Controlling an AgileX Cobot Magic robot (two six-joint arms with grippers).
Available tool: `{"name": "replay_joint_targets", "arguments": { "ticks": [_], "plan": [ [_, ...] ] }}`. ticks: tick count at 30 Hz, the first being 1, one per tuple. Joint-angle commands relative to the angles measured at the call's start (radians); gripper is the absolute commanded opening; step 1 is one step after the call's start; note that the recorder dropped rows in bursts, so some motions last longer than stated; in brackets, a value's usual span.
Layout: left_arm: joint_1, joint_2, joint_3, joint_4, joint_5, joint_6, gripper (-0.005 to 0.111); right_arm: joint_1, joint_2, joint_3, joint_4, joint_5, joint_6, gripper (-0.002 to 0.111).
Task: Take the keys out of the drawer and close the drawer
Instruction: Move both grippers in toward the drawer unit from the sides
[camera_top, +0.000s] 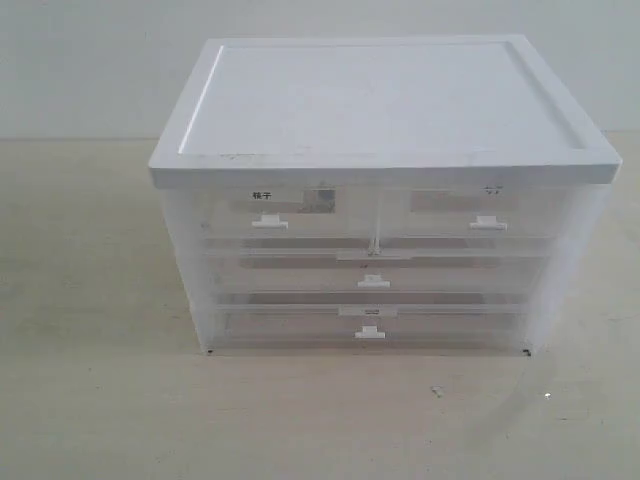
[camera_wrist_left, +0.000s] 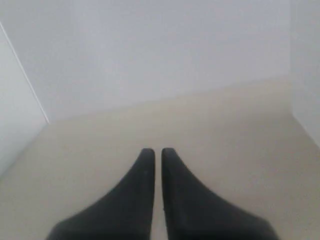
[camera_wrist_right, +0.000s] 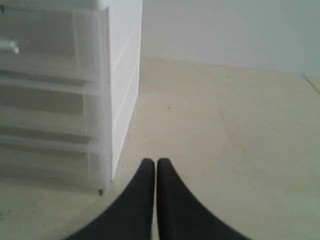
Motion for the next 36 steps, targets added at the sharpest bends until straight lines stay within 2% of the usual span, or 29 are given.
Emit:
{"name": "replay_joint_targets", "arguments": {
  "ticks": [1,5,10,12,14,17,19,20,22,24,29,31,34,36],
  "plan": [
    [0.004,-0.003,0.004,-0.011,-0.206,0.009,0.004,-0.002,-0.006,0.000,-0.002,-0.165,-0.014,0.000],
    [0.004,-0.003,0.004,-0.011,-0.297,0.003,0.004,-0.002,-0.006,0.000,-0.002,-0.297,-0.012,0.000],
    [0.004,-0.003,0.004,-0.011,-0.338,-0.170,0.004,-0.002,-0.006,0.000,0.002,-0.481,0.074,0.000],
    [0.004,-0.003,0.004,-0.011,-0.376,-0.303,0.004,-0.002,-0.006,0.000,0.002,-0.503,0.185,0.000],
    [0.004,-0.003,0.004,-0.011,-0.384,-0.524,0.004,-0.002,-0.006,0.000,0.002,-0.490,0.317,0.000],
    [0.004,-0.003,0.004,0.008,-0.382,-0.817,0.004,-0.002,-0.006,0.000,0.000,-0.453,0.375,0.000],
    [0.002,-0.003,0.004,0.121,-0.415,-1.020,0.004,-0.002,-0.006,0.000,0.000,-0.447,0.384,0.000],
    [0.002,-0.003,0.004,0.269,-0.485,-1.169,0.004,-0.002,-0.006,0.000,-0.002,-0.447,0.405,0.000],
    [0.002,0.037,0.004,0.538,-0.772,-1.371,0.004,-0.002,-0.006,0.000,-0.002,-0.447,0.407,0.000],
    [0.002,0.128,-0.023,0.662,-0.938,-1.475,0.004,-0.002,-0.006,0.000,-0.002,-0.447,0.407,0.000],
    [0.002,0.377,-0.110,0.879,-1.013,-1.462,0.004,-0.002,-0.006,0.000,-0.002,-0.447,0.427,0.000],
    [0.002,0.560,-0.116,0.914,-1.142,-1.343,0.004,-0.002,-0.006,0.000,-0.002,-0.447,0.429,0.000],
    [0.002,0.829,-0.119,0.906,-1.198,-1.160,0.004,-0.002,0.010,0.000,-0.009,-0.459,0.429,0.000],
    [0.002,0.984,-0.119,0.931,-1.315,-1.043,0.004,0.000,0.051,0.000,-0.044,-0.493,0.444,0.000]
  ]
}}
